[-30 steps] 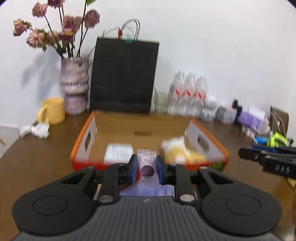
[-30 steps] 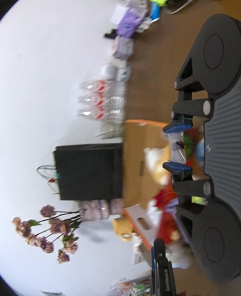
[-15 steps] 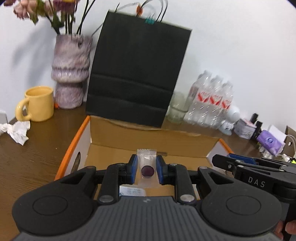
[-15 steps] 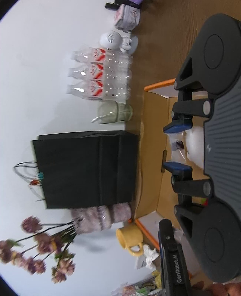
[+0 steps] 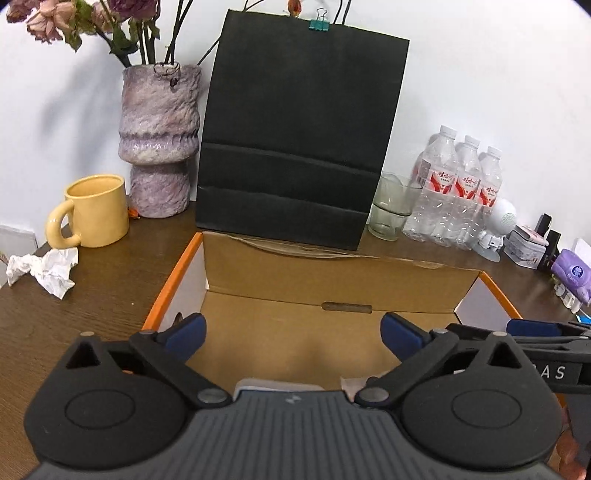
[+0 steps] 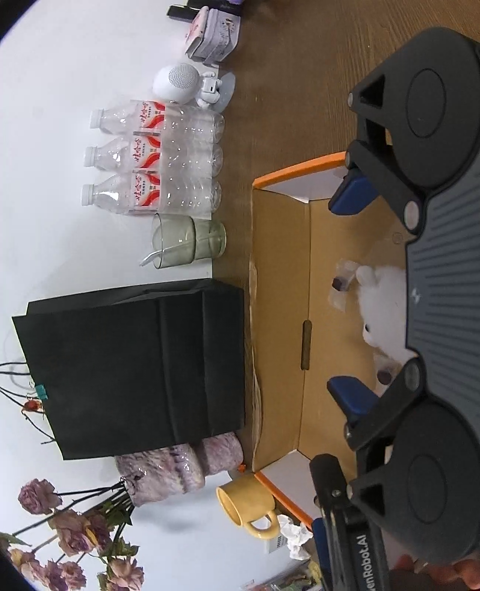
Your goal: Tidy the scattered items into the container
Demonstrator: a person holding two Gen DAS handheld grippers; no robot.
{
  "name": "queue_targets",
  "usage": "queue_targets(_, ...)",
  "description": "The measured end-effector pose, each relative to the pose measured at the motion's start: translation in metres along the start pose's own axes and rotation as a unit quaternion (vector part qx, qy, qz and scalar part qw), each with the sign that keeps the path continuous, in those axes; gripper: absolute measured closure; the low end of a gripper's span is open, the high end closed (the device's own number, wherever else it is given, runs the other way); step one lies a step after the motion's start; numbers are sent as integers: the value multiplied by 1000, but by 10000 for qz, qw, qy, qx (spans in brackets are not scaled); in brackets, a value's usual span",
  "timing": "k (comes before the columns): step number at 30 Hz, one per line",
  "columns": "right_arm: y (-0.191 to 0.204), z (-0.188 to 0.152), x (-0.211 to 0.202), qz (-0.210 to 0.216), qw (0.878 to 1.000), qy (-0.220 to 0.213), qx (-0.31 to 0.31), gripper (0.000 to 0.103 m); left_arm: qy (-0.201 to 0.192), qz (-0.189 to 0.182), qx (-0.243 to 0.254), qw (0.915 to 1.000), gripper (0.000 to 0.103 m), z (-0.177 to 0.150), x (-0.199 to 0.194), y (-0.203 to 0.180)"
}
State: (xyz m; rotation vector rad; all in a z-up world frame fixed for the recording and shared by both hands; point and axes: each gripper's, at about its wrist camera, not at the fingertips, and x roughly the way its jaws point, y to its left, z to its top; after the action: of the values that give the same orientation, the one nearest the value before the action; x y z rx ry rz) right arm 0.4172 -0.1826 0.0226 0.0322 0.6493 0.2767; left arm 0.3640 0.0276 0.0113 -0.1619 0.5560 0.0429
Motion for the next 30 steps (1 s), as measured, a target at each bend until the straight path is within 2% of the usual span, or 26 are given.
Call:
queue_targets(19, 2, 2, -4, -56, 10000, -18, -44, 8, -22, -21, 10, 10000, 0, 3, -6, -4)
queue_targets(25, 6, 0, -35, 23, 9997, -228, 18, 6, -349, -234, -34, 9991, 0, 7, -49, -4)
queue_targets(30, 12, -17, -71, -27, 9994, -344, -18, 5, -489, -218, 118, 9985, 0, -6, -91, 4)
